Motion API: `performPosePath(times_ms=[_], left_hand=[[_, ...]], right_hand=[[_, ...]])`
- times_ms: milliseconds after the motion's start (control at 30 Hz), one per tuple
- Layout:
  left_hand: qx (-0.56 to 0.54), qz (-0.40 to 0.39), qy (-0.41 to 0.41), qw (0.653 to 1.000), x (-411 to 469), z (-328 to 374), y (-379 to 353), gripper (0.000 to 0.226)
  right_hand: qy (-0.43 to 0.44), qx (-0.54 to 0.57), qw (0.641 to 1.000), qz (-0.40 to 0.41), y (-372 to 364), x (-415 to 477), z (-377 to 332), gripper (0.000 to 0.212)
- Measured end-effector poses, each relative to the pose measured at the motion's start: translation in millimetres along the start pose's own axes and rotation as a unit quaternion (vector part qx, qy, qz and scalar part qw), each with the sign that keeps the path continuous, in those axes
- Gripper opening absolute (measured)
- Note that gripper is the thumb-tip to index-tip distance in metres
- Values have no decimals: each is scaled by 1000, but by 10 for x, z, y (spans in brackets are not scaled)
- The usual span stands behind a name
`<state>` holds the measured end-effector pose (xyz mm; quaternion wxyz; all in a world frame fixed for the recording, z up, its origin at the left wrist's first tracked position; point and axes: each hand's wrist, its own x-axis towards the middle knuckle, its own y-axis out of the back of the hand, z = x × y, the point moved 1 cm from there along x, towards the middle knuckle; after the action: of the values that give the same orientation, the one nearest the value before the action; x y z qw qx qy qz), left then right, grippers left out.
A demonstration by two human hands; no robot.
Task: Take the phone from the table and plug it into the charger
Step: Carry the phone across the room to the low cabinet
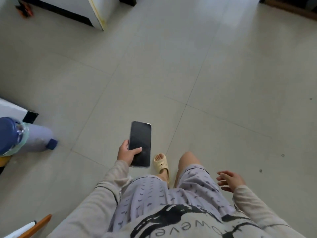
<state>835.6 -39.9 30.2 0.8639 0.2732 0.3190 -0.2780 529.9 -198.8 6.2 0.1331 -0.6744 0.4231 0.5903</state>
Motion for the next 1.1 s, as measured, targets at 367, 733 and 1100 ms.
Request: performPosePath(times_ms=[367, 733, 1100], left_hand=[[-37, -1, 78, 996, 795, 837, -408, 21], [-63, 73, 137, 986, 1333, 1686, -832, 21], [-129, 85, 151, 976, 2439, 2731, -1195, 20]], right_hand=[[35, -33, 998, -51, -77, 538, -1558, 15], [199, -113, 966, -118, 346, 920, -3644, 15], [120, -97, 985, -81, 448, 1579, -4809, 28]])
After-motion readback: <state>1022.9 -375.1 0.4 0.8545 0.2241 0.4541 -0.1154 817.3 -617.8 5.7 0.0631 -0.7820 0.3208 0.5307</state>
